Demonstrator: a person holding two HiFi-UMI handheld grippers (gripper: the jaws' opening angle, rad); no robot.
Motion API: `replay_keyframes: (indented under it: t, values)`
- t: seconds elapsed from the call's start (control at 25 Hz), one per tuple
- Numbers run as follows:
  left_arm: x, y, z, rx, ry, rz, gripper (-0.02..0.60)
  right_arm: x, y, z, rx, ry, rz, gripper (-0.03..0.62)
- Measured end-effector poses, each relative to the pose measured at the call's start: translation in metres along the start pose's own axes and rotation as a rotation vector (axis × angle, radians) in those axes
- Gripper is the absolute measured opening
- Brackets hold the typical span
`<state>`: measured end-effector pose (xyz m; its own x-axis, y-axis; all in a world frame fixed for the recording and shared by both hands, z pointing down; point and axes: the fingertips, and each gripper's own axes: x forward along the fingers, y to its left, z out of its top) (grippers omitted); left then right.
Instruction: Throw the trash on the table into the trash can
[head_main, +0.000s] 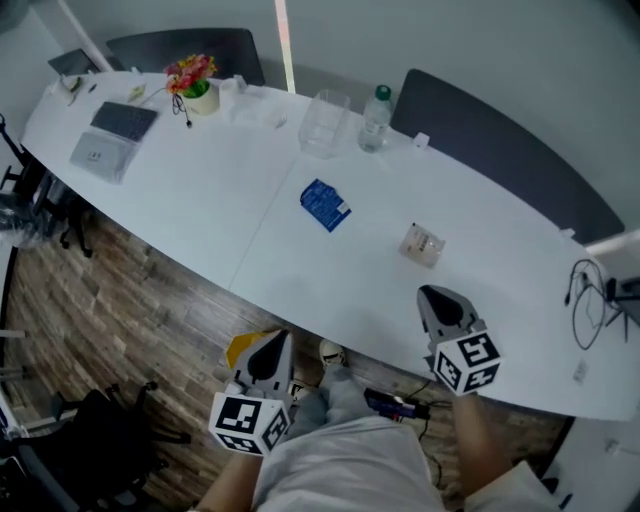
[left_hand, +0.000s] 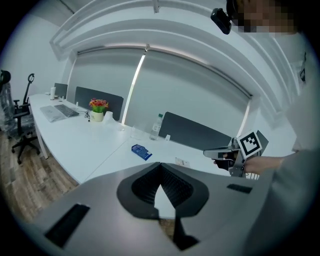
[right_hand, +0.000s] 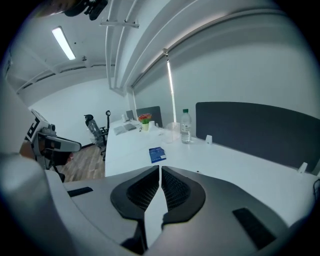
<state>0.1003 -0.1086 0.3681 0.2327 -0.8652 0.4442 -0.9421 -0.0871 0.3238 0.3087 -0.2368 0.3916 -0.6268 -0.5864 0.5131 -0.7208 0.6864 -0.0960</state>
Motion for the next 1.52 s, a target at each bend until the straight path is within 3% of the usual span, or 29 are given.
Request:
replay_keyframes:
  t: [0.28, 0.44, 0.8, 1.52]
  values:
    - [0.05, -0.028, -0.001, 0.047, 0.056, -0.078, 0.0, 0.01, -0.061, -0.039, -0.004, 0.074, -0.12, 0.046]
    - [0.071, -0.036, -0.005, 0.05, 0.091, -0.105, 0.0, 0.03, -0.082, -0.063, 0.014, 0.123, -0.136, 0.15]
    - [0.09, -0.035, -0.027, 0.054, 0.176, -0.121, 0.0, 0.079, -0.112, -0.085, -0.025, 0.179, -0.101, 0.251]
    - [0.103, -0.014, -0.032, 0.001, 0.213, -0.05, 0.0, 0.128, -0.153, -0.097, -0.089, 0.272, -0.078, 0.384]
